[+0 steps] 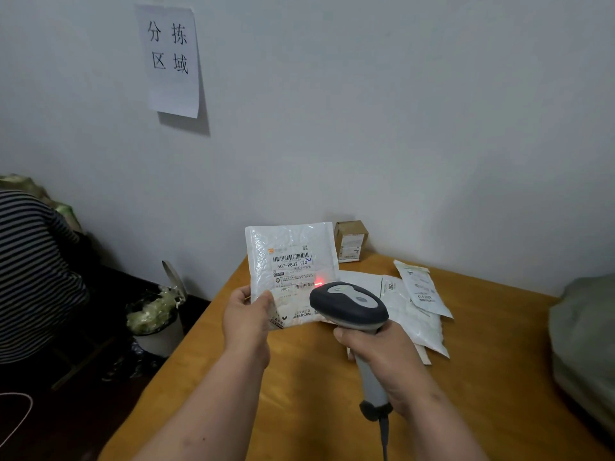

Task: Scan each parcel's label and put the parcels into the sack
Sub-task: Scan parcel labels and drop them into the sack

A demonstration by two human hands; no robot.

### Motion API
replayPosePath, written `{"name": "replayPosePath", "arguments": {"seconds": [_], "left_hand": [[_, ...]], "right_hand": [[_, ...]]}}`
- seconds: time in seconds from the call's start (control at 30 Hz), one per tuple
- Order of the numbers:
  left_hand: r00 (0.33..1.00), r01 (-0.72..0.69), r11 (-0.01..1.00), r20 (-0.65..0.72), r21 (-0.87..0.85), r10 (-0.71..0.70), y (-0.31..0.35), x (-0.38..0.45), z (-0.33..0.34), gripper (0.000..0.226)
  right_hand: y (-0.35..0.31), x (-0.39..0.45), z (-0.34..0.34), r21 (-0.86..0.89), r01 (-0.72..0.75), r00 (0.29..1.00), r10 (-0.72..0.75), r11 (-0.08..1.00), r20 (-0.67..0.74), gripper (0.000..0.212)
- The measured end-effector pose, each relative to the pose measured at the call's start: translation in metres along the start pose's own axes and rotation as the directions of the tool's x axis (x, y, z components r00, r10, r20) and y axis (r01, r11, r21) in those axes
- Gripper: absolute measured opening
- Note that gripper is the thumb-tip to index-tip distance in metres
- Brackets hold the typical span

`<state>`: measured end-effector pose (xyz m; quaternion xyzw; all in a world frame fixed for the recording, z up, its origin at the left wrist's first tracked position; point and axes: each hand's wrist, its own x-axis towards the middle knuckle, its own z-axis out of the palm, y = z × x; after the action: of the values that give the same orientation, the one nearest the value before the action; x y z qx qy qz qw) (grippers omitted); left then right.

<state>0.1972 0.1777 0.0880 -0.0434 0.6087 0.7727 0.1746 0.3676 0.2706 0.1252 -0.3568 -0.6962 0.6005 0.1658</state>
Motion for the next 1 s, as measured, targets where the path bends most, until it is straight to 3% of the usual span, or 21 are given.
{"name": "replayPosePath", "arguments": {"seconds": [0.7,1.0], "left_hand": [[0.992,0.014,1.0,0.122,0.021,-0.017,0.002,-0.022,-0.011,0.013],[0.973,0.028,0.998,0.226,0.061,-0.041,-0.013,-0.057,0.017,0.017]], "right_hand": [[0.007,-0.035,0.005,0.072,0.024,0.996,-0.018,0.997,-0.092,0.008],[0.019,-0.057,-0.04,0.187,0.01,0.976,0.031,0.982,-0.215,0.028]]}}
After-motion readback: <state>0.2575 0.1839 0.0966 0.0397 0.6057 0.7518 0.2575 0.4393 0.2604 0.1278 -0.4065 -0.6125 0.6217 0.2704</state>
